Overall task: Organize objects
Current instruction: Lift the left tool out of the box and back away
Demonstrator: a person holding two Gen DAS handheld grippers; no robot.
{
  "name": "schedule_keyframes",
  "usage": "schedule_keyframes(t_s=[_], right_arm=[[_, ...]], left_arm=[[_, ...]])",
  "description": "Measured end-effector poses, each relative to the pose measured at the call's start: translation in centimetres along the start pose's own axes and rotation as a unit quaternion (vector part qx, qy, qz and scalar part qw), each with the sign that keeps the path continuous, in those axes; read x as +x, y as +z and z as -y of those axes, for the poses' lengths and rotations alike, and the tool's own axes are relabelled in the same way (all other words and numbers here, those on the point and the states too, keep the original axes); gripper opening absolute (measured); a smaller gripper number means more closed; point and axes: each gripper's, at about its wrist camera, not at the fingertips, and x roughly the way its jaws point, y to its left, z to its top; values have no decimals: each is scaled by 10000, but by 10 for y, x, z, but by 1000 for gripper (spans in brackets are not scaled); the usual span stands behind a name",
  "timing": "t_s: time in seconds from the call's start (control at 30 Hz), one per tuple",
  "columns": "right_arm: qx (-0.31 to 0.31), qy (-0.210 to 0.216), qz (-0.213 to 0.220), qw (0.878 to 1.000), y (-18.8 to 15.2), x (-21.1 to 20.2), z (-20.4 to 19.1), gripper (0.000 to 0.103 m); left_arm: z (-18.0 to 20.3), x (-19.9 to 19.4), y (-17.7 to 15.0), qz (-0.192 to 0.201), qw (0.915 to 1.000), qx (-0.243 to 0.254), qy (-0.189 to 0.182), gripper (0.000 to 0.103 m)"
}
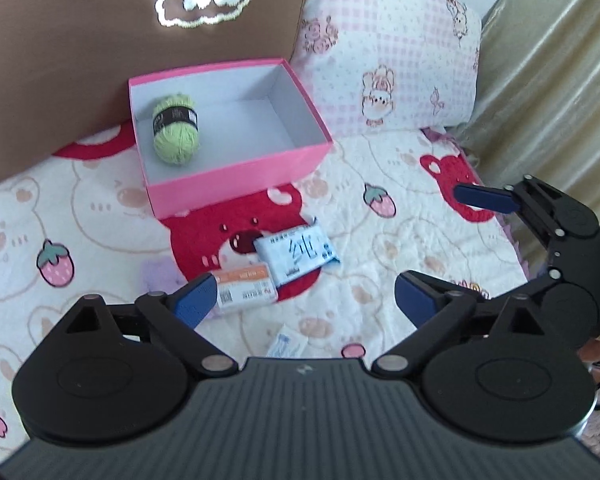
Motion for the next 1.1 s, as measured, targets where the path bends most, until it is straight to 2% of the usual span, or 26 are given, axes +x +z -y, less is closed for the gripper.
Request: schedule_keyframes(t_s=[0.23, 0.6, 0.73, 0.87, 1.1], right_arm=[[-10, -31, -102, 9999, -27, -10, 1, 97], [-14, 432, -140, 9990, -56, -12, -9, 97], [-154, 426, -189, 9988, -66, -8, -21, 97], [260, 641, -154, 9975, -81, -11, -24, 97], [291, 679, -289, 9968, -99, 7, -40, 97]], left_arm=[[9, 3, -16, -171, 9992, 262, 245, 97], [14, 19, -48, -475, 9983, 306, 165, 97], [10, 26, -58, -521, 9983, 253, 84, 97], [8, 30, -73, -629, 9975, 326, 32, 97], [-5, 36, -90, -549, 9983, 216, 22, 97]])
